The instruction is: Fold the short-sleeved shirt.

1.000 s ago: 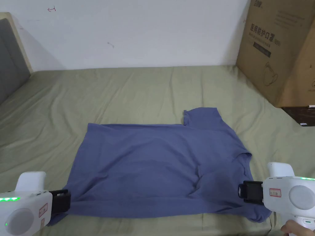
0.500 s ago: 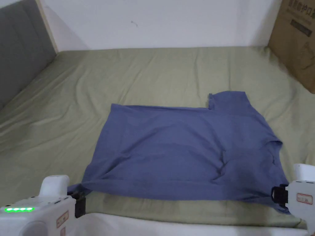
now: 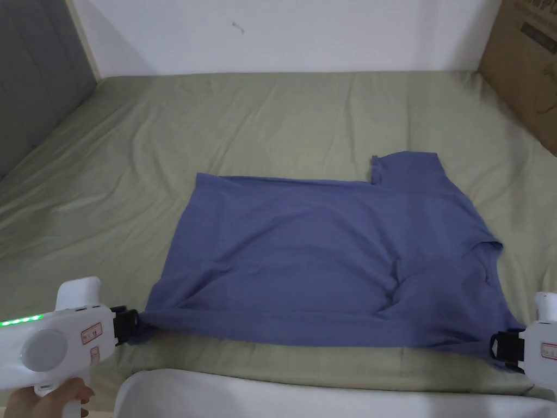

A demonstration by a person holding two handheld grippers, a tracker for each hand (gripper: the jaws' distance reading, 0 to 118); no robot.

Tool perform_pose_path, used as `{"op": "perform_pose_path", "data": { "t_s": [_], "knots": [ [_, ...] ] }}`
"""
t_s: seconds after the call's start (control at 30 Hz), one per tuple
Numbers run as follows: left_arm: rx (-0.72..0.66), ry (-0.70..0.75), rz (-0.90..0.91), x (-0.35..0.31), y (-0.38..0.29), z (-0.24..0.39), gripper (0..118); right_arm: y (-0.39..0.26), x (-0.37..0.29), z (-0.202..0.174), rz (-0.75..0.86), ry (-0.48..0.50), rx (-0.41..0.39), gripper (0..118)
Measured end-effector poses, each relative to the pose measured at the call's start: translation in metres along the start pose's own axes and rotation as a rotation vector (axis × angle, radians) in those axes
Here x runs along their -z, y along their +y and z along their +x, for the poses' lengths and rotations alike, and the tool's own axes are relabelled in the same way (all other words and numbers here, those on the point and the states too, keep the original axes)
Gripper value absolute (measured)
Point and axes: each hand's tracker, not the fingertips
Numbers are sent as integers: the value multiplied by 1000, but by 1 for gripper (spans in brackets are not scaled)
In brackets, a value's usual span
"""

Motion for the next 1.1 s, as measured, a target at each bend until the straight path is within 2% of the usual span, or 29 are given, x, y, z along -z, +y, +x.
{"op": "perform_pose_path", "data": {
  "t_s": [0.1, 0.23, 0.37, 0.4, 0.47, 0.5, 0.57, 0.7, 0.73, 0.77, 0.8, 0.83, 0.9, 1.1],
  "knots": [
    [1, -58, -72, 12, -4, 1, 1, -3, 4, 5, -7, -3, 18, 0],
    [3, -52, -36, 0, -6, 3, 0, -2, -1, 11, -2, -5, 35, 0],
    [6, -37, -13, -10, -2, 4, 0, 4, -4, 15, 20, -1, 19, 0],
    [12, -35, -8, -12, -1, 4, 0, 5, -5, 15, 32, 12, 7, 9],
    [24, -35, -7, -16, 0, 7, 0, 7, -11, 12, 46, 11, -26, 63],
    [36, -33, -4, -17, 0, 9, 0, 8, -11, 11, 57, 2, -36, 81],
    [53, -23, 1, -20, 1, 12, 0, 12, -8, 14, 56, 8, -39, 80],
    [64, -22, 3, -20, 3, 16, 0, 20, 17, 27, 6, 25, 15, 80],
    [66, -21, 1, -20, 3, 16, 0, 20, 28, 30, -28, 46, 9, 75],
    [68, -20, -2, -19, 4, 16, 0, 18, 37, 29, -66, 27, -16, 56],
    [68, -18, -1, -19, 4, 17, 0, 16, 47, 26, -109, -22, -54, 2],
    [68, -17, 0, -20, 4, 17, 0, 14, 44, 20, -122, -70, -61, 0],
    [68, -9, 9, -22, 5, 18, 0, 16, 33, 18, -95, -22, -38, 0],
    [100, -4, 28, -31, 16, 23, 0, 30, 3, 20, -19, -18, -34, 0]
  ]
}}
